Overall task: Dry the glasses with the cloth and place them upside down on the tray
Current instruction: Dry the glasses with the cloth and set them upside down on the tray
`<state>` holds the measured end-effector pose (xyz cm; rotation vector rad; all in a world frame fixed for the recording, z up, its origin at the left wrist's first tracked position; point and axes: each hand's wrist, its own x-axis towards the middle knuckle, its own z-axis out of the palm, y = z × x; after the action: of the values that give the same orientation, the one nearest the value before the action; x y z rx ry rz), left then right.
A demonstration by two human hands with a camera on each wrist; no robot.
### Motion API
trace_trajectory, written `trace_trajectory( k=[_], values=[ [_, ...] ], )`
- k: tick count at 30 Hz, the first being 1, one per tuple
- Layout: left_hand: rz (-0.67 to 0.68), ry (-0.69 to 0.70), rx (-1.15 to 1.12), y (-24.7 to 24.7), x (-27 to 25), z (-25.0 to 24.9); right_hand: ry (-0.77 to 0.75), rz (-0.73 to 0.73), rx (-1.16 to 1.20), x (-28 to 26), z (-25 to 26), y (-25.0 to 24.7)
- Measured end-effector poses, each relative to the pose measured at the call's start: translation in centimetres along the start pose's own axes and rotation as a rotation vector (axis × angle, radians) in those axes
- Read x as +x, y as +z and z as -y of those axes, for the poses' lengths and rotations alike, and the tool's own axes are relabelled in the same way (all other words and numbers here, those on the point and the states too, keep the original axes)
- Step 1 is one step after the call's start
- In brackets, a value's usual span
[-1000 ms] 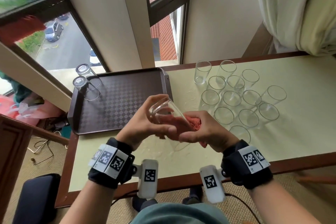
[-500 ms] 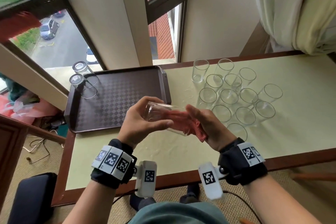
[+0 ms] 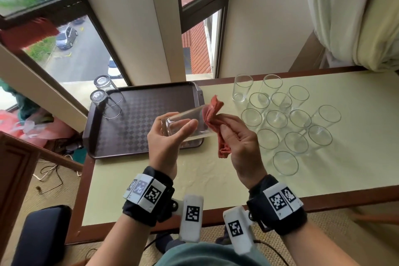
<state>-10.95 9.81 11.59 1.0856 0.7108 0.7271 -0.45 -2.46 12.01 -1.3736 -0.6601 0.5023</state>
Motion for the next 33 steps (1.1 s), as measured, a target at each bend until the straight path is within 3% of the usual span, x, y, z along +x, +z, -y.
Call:
trace_trajectory(
  k=[5,10,14,17,19,23,26,29,33],
  values=[
    [0.037,0.01,0.049,0.0,-0.1,-0.2,0.114,0.244,-0.251,-0.1,-0.2,-1.3],
    [0.055,-0.016,0.066,-0.5,-0.1,0.3,0.128,0.34,-0.179,-0.1,0.7,-2.4],
    [0.081,-0.071,0.06,-0.8,-0.2,0.2,0.151,0.095,0.124,-0.1,0.6,-3.0],
    [0.101,-0.099,0.065,-0.3,-0.4,0.0,0.028,-0.039,0.07,-0.2,0.1,-2.4],
    [0.105,-0.13,0.045,0.0,-0.6,-0.1,-0.012,0.002,0.006,-0.6,0.2,-1.9],
    [0.081,-0.203,0.013,0.2,-1.0,-0.6,0.053,0.197,0.042,-1.2,1.0,-2.0],
    [0.055,-0.286,-0.026,-0.1,-1.2,-0.7,-0.005,0.313,-0.154,-1.3,1.7,-1.7],
    [0.074,-0.368,-0.051,-0.1,-1.5,-0.9,-0.09,0.265,-0.341,-1.0,2.0,-0.8],
    [0.077,-0.378,-0.075,-0.4,-1.2,-1.7,-0.18,0.13,-0.414,-0.6,2.0,-0.1]
  ],
)
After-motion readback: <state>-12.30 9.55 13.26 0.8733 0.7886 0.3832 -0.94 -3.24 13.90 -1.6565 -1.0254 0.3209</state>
